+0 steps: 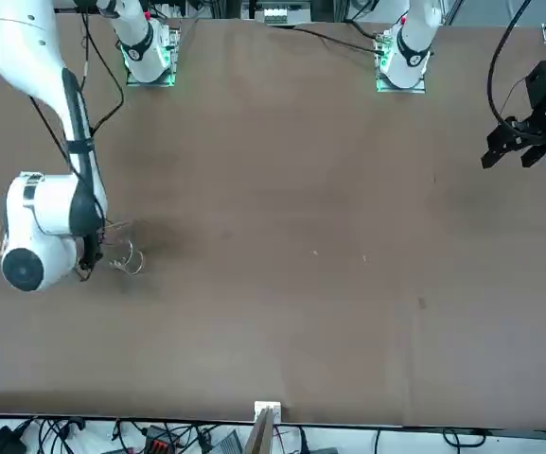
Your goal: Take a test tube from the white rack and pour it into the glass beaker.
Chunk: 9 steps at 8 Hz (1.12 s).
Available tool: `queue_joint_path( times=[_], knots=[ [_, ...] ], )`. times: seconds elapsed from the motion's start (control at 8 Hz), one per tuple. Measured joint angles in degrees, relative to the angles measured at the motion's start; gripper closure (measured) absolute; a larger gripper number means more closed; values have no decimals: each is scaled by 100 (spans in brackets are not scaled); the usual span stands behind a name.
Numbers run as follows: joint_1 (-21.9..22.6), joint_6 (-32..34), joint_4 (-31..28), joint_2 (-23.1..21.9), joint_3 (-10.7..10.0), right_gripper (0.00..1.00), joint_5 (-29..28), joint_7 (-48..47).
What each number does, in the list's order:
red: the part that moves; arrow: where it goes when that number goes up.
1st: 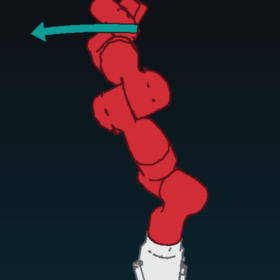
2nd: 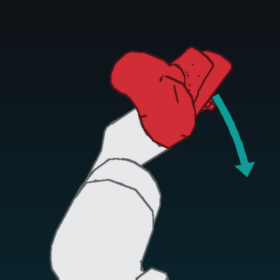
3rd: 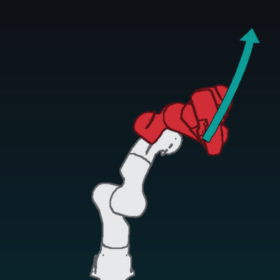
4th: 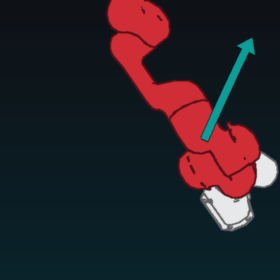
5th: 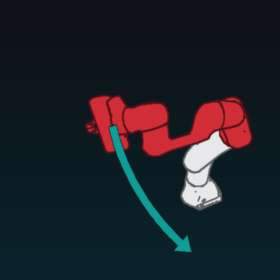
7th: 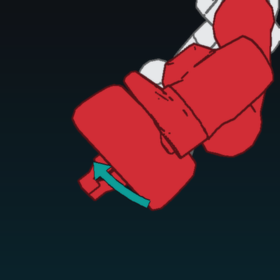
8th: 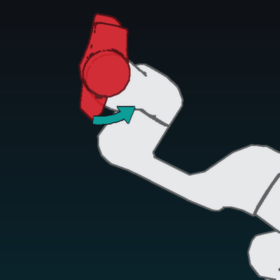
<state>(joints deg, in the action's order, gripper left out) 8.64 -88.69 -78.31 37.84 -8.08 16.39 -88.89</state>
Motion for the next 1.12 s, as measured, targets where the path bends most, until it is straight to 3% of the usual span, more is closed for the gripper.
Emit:
queue_joint_path(
  times=[0.5,0.88,1.12],
  knots=[
    [-47,321,-19,25,-622,81,2186,-1183],
    [-238,262,-116,485,-967,81,3771,-2494],
    [-341,109,-114,783,-994,81,4033,-3270]
  ],
)
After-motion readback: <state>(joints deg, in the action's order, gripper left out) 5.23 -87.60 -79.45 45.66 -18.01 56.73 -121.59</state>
